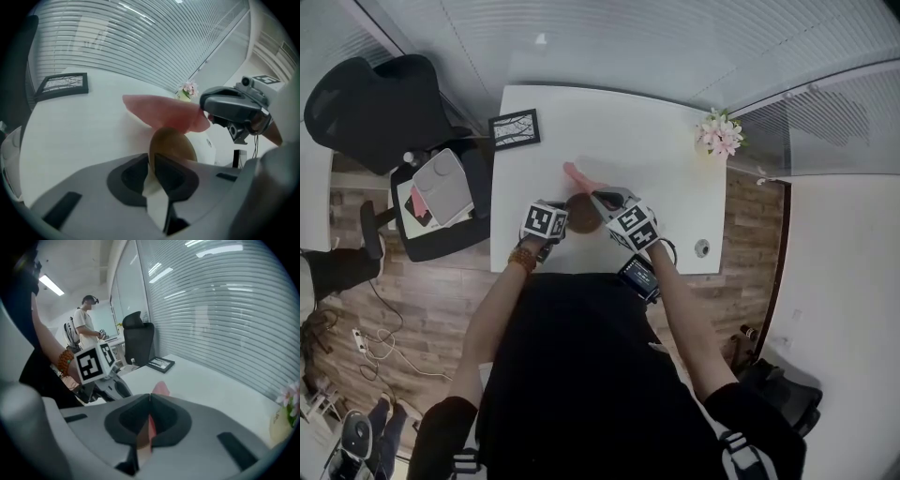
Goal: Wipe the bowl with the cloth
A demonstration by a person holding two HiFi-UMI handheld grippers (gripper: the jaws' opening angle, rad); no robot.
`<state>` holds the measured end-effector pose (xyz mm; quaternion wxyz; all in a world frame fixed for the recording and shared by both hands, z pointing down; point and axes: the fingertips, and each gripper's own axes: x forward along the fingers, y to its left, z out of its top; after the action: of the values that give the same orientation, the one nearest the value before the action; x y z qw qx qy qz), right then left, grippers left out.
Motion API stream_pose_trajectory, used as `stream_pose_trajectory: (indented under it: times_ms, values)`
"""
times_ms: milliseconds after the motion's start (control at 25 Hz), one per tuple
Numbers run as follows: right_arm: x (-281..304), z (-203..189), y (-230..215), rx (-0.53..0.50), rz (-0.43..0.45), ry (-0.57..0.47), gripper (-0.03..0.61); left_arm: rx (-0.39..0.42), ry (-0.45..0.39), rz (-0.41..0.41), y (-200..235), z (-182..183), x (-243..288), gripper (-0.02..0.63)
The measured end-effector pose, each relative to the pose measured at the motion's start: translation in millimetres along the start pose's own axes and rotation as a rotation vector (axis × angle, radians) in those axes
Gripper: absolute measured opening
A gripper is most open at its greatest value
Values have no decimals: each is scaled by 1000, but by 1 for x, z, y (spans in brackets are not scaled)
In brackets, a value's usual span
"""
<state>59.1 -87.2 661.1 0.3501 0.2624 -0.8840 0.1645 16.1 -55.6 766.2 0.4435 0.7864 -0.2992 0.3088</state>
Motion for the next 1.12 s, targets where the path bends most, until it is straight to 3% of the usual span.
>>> stream_pose_trajectory:
  times_ms: [200, 320, 400, 600, 720, 800, 880, 1120]
  values:
    - [-5, -26, 38, -294, 26, 177, 6, -7, -8, -16, -2, 1, -2, 48]
    - [-9, -49, 60, -370, 159, 270, 151, -10, -6, -18, -4, 1, -2, 43]
    - [-17, -43, 63, -401, 204, 269, 146, -1, -4, -14, -3, 1, -2, 34]
    - [-3, 2, 33, -357, 91, 147, 128, 35, 7, 14, -2, 1, 0, 26]
    - [24, -25, 25, -433, 101, 242, 168, 90, -4, 14, -10, 6, -1, 25]
    - [33, -41, 26, -482, 121, 298, 187, 165, -65, -21, -21, 16, -9, 21]
    - [34, -39, 25, -486, 104, 287, 181, 230, -147, -81, -35, 29, -21, 21]
    - [18, -9, 12, -501, -42, 210, 59, 286, -283, -104, -52, 60, -61, 20]
